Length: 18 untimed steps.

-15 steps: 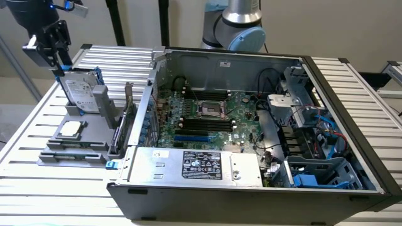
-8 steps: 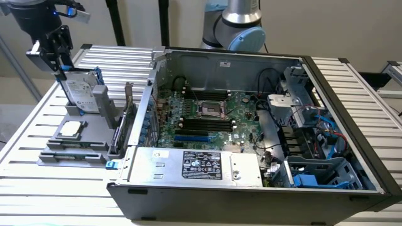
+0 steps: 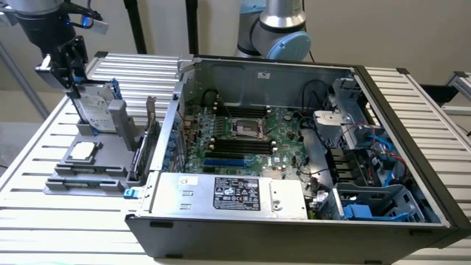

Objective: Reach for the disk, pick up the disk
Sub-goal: 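Pick up the disk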

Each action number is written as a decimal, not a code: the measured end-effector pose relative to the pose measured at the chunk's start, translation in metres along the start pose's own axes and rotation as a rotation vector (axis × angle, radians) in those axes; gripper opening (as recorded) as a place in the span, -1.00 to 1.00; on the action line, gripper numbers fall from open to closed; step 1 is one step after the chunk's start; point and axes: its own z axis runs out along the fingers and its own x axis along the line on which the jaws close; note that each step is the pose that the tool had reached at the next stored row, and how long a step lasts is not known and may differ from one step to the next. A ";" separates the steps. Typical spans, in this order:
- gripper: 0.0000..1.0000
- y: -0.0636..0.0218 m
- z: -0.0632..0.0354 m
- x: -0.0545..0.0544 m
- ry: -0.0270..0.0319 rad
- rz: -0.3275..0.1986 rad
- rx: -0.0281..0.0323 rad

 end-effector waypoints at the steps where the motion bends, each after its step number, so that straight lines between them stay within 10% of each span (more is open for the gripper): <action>1: 0.07 0.0000 0.0012 0.000 0.0000 0.002 -0.0029; 9: 0.07 0.0019 0.0039 -0.002 -0.0002 0.008 -0.0081; 18: 0.07 0.0026 0.0053 -0.002 -0.0002 0.008 -0.0002</action>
